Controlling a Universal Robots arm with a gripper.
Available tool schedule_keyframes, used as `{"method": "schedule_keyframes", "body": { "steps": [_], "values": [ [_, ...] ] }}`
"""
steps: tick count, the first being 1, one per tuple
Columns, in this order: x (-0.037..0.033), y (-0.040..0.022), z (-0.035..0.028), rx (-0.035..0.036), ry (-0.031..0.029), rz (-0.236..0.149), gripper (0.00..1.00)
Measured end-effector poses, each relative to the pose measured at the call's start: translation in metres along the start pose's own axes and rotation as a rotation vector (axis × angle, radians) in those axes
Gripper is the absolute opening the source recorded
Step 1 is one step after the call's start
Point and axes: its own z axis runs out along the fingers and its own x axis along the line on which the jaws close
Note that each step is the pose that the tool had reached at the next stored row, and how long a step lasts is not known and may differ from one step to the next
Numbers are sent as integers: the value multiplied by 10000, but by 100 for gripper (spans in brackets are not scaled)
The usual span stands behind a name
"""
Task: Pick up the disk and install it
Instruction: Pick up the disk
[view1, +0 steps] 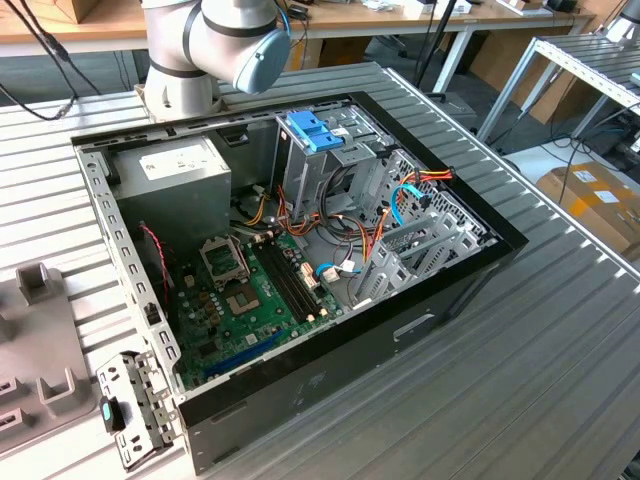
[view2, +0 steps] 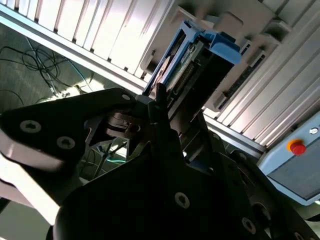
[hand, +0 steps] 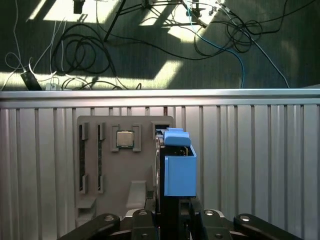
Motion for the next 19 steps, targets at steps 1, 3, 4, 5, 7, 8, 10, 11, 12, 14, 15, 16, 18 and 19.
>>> {"method": "schedule_keyframes", "body": {
  "steps": [1, 3, 4, 5, 7, 8, 10, 11, 12, 14, 15, 16, 18, 19],
  "values": [
    [-2, 0, -53, 3, -2, -1, 35],
    [-5, 0, -141, 0, 0, -2, 35],
    [-7, 0, -182, 1, -1, -2, 35],
    [-8, 0, -221, -1, 0, -2, 35],
    [-11, -1, -284, -1, 0, -4, 35],
    [-12, 0, -324, 0, 0, -5, 35],
    [-14, 0, -376, -1, 0, -6, 35],
    [-15, 0, -403, 0, 0, -7, 35],
    [-16, 0, -410, 0, 0, -7, 35],
    [-16, 0, -410, 1, -1, -7, 35],
    [-16, 0, -410, 1, -1, -7, 35],
    [-16, 0, -411, 0, -1, -7, 35],
    [-15, 0, -411, 0, -1, -7, 35],
    [-16, 0, -411, 0, -1, -7, 35]
  ]
}}
